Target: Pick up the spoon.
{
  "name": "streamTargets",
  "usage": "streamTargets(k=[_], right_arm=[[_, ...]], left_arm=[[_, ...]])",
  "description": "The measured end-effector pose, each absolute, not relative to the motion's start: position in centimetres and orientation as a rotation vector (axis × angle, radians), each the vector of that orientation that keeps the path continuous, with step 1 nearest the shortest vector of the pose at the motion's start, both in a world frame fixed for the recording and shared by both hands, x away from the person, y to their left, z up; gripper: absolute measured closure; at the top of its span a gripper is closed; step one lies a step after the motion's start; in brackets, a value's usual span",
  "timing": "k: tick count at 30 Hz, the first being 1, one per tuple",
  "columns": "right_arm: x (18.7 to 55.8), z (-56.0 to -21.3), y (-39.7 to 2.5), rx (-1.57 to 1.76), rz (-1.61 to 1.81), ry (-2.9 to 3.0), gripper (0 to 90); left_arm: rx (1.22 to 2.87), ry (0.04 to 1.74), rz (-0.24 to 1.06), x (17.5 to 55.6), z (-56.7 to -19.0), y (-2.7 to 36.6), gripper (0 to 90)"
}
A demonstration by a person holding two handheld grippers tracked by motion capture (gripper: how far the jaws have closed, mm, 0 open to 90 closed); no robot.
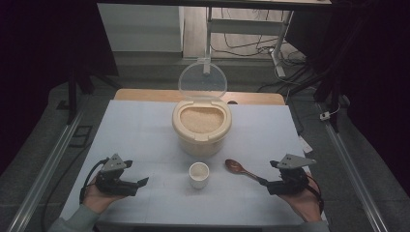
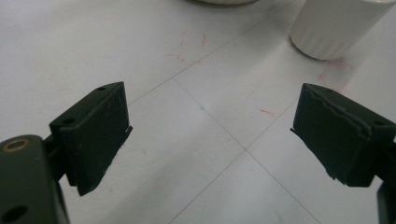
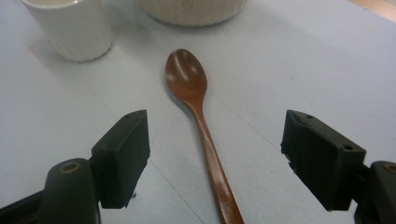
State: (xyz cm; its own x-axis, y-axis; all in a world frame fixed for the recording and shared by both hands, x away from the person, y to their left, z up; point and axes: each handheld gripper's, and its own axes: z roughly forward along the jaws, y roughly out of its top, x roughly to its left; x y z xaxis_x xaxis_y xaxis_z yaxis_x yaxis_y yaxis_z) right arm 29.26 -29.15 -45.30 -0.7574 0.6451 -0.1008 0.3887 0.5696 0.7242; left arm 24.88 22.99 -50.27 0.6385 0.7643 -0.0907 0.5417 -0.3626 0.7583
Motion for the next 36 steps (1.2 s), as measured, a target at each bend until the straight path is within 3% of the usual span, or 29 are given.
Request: streamTargets(k=[7,17,36], right_arm=[[31.3,-43.5,-27.2,0.773,0.799,2.617,24.1],[33.5,-43.6,-25.6,0.756,0.644,2.747,26.0],[33.5,-43.8,-23.9,0.688,0.644,2.769,29.2]], left_arm=[[2.070,1.015,0.347,24.9,-50.4,22.9,10.8],[2.072,1.014,0.341,24.8,-50.4,22.9,10.8],[2.084,1.011,0.336,24.8,-50.6,22.7,10.8]])
